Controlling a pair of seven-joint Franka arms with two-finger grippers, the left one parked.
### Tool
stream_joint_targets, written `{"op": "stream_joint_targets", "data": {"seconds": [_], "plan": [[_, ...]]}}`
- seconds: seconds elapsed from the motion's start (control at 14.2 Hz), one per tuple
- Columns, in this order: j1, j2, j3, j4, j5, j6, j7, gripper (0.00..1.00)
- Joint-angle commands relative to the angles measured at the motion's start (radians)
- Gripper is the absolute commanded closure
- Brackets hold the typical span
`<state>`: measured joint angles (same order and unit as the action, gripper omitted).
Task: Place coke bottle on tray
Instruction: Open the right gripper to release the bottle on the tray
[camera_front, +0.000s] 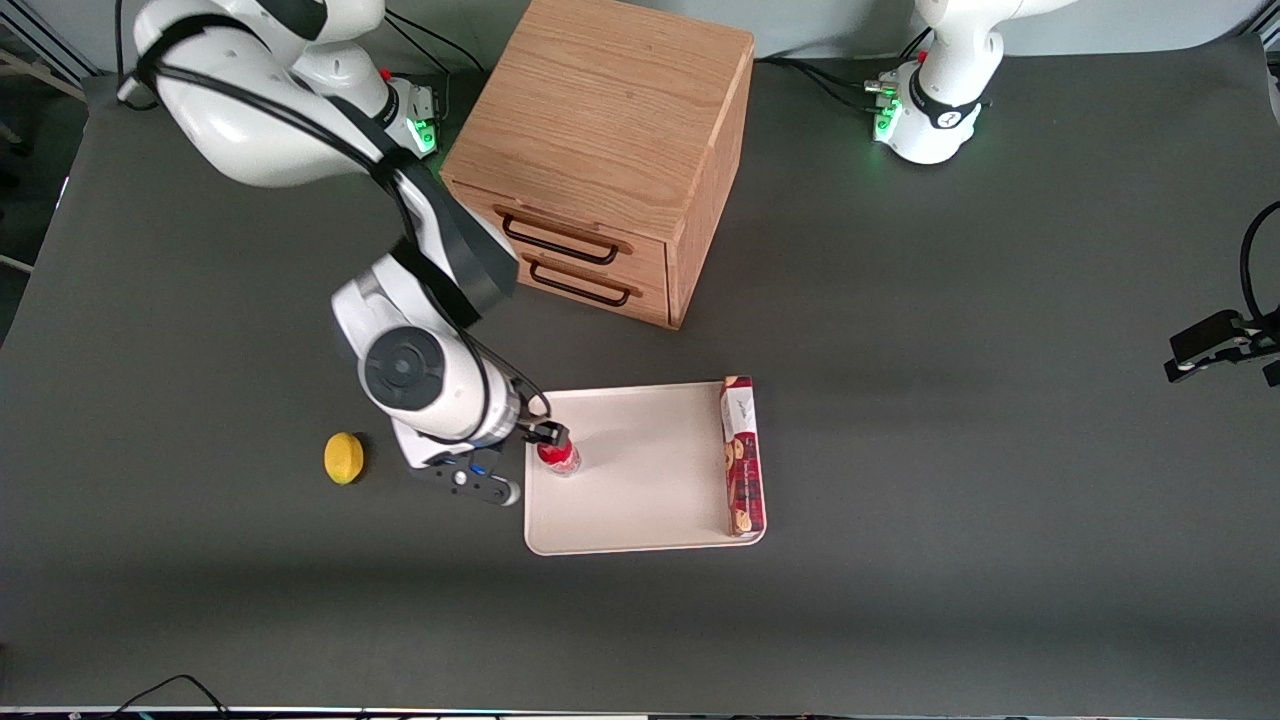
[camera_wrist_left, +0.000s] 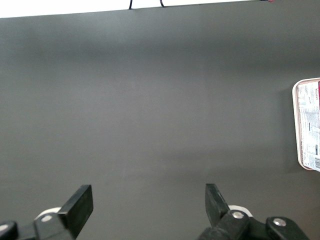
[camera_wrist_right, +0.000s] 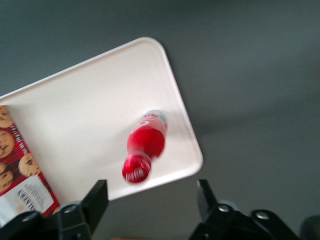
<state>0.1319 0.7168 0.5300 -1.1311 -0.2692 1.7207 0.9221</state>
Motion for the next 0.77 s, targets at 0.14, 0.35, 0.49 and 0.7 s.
{"op": "stream_joint_targets", "data": {"seconds": [0.14, 0.35, 0.49, 0.7], "plan": [[-0.152, -0.414, -0.037, -0.016, 0.114, -0.39, -0.286, 0.0], [-0.161, -0.636, -0.233, -0.169, 0.217, -0.495, -0.506, 0.0], [-0.158, -0.796, -0.364, -0.4, 0.264, -0.405, -0.601, 0.0], [-0.15, -0.979, -0.401, -0.742, 0.266, -0.173, -0.646, 0.0]]}}
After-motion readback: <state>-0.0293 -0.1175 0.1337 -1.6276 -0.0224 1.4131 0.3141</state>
